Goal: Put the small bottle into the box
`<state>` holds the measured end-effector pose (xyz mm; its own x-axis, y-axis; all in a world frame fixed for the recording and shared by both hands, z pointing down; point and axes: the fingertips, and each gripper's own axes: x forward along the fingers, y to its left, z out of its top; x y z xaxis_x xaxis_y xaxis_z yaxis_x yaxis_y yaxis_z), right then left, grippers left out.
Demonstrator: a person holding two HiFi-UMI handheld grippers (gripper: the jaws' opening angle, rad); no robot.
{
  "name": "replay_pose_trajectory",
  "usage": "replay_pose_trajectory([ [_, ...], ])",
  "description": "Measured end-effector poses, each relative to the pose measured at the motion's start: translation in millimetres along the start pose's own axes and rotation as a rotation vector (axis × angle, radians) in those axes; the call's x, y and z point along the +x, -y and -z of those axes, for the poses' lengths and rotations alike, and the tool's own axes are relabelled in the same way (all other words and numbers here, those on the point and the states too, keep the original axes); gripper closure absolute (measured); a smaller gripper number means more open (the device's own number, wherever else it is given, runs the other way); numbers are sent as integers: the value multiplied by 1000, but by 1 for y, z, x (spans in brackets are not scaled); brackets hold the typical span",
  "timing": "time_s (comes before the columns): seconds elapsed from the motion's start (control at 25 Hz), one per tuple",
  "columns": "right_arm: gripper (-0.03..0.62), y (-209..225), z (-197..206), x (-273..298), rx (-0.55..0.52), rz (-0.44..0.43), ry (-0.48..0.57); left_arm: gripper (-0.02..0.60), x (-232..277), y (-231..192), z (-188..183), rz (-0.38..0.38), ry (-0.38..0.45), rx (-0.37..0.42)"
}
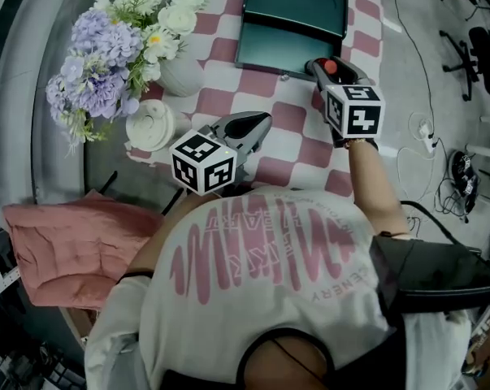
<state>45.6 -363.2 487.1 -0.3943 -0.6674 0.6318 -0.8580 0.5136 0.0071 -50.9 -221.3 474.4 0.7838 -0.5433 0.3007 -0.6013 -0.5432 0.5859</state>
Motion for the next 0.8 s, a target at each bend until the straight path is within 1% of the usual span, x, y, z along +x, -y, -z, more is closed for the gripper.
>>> replay_pose_trajectory([
  [0.24,442,-4,-2,2,-47,-15,10,575,-13,7,1,-68,44,-4],
  [0.48,444,-5,-2,2,-69,-22,9,575,-26,15,5,-120,88,-36],
  [0.8,444,-5,-1,0,-87,-21,14,575,-41,25,1,-171,128,-27],
])
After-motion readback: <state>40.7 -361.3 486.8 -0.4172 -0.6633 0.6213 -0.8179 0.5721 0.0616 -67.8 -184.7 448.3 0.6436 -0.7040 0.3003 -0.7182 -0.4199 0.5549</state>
